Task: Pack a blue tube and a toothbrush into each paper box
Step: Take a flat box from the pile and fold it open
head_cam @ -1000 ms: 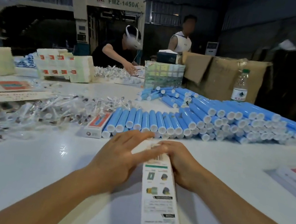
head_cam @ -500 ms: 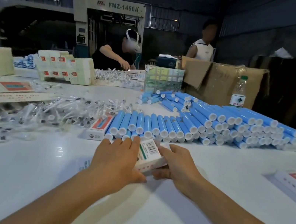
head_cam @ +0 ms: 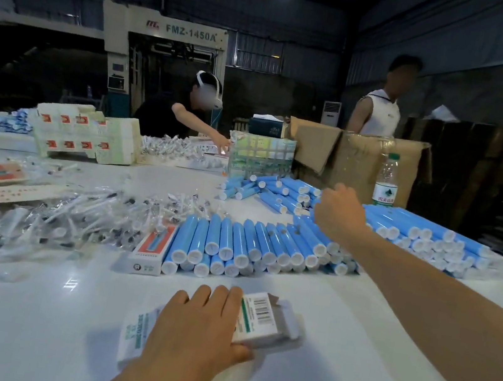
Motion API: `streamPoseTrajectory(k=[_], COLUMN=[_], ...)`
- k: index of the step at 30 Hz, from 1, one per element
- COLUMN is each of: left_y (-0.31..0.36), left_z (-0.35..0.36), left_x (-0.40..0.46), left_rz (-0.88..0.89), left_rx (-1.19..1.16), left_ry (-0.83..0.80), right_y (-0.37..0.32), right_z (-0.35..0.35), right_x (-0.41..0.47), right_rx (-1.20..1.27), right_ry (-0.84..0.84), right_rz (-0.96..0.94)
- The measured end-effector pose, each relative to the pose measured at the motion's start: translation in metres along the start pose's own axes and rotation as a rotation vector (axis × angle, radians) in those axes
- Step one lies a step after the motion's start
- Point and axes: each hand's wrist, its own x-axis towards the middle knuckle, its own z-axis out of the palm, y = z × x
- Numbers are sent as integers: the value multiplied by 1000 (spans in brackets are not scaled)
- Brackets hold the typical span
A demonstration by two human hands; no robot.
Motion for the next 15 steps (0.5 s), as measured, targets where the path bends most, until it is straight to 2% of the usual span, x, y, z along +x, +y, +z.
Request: streamPoseTrajectory(k=[4, 6, 9, 15], left_y=[-3, -2, -1, -1], left_z=[1, -2, -1, 1], left_x=[6, 6, 5, 4], left_rz=[-7, -4, 23, 33], left_rx=[5, -6, -17, -25], left_ry=[-9, 23, 73, 95], right_y=[-1, -3, -4, -3], right_z=[20, 22, 21, 9], right_x=[24, 28, 36, 38], right_rx=[-277, -366, -304, -209], right_ry=[-144, -138, -136, -147], right_rz=[103, 146, 210, 151])
